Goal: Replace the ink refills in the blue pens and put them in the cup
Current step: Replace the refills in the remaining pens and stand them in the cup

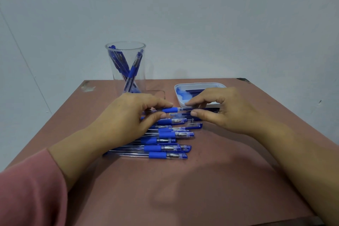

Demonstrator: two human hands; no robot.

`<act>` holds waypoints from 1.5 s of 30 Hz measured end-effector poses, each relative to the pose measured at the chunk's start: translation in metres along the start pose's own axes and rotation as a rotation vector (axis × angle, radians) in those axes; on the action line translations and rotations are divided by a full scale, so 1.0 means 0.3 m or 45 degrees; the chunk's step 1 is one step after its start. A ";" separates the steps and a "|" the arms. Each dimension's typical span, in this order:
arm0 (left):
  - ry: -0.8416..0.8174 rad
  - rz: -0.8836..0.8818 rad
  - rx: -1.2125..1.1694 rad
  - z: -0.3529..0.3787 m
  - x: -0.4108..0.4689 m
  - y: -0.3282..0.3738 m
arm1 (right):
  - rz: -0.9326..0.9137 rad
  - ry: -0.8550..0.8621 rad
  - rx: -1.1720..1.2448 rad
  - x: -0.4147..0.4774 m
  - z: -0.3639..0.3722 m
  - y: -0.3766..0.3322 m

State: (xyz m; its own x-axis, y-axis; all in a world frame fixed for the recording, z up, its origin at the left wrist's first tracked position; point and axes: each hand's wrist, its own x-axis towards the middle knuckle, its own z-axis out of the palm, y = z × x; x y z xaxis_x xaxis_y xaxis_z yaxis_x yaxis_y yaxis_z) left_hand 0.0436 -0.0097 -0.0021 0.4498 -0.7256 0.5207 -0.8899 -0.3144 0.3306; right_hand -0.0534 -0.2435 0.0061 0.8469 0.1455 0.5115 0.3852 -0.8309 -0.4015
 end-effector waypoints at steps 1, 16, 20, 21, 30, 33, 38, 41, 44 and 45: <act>0.002 -0.001 -0.003 0.000 0.000 -0.001 | 0.001 -0.023 0.001 0.002 0.002 0.002; 0.110 -0.060 0.109 0.004 0.004 -0.037 | 0.212 -0.154 -0.317 -0.004 -0.070 0.082; 0.094 -0.071 0.094 0.004 0.004 -0.031 | 0.099 -0.173 -0.386 0.009 -0.028 0.111; 0.089 -0.075 0.091 0.003 0.004 -0.028 | 0.081 -0.162 -0.399 0.014 -0.024 0.116; 0.102 -0.097 0.123 -0.003 0.005 -0.029 | 0.223 -0.044 -0.404 0.045 -0.108 0.151; 0.120 -0.092 0.145 -0.003 0.003 -0.035 | 0.347 -0.209 -0.484 0.098 -0.137 0.184; 0.124 -0.082 0.159 -0.003 0.002 -0.044 | 0.486 -0.415 -0.385 0.182 -0.114 0.188; 0.131 -0.073 0.167 0.000 0.002 -0.049 | 0.508 -0.515 -0.395 0.193 -0.086 0.210; 0.128 -0.063 0.155 0.000 0.003 -0.045 | 0.520 -0.532 -0.392 0.195 -0.079 0.222; 0.126 -0.063 0.145 -0.001 0.003 -0.043 | 0.523 -0.534 -0.397 0.195 -0.081 0.223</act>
State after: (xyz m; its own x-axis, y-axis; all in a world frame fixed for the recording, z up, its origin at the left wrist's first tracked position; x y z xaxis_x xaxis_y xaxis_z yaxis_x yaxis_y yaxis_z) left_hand 0.0554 -0.0063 -0.0057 0.4933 -0.6454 0.5831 -0.8670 -0.4195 0.2691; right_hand 0.0131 -0.3037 0.0277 0.9974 -0.0718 -0.0007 -0.0700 -0.9708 -0.2296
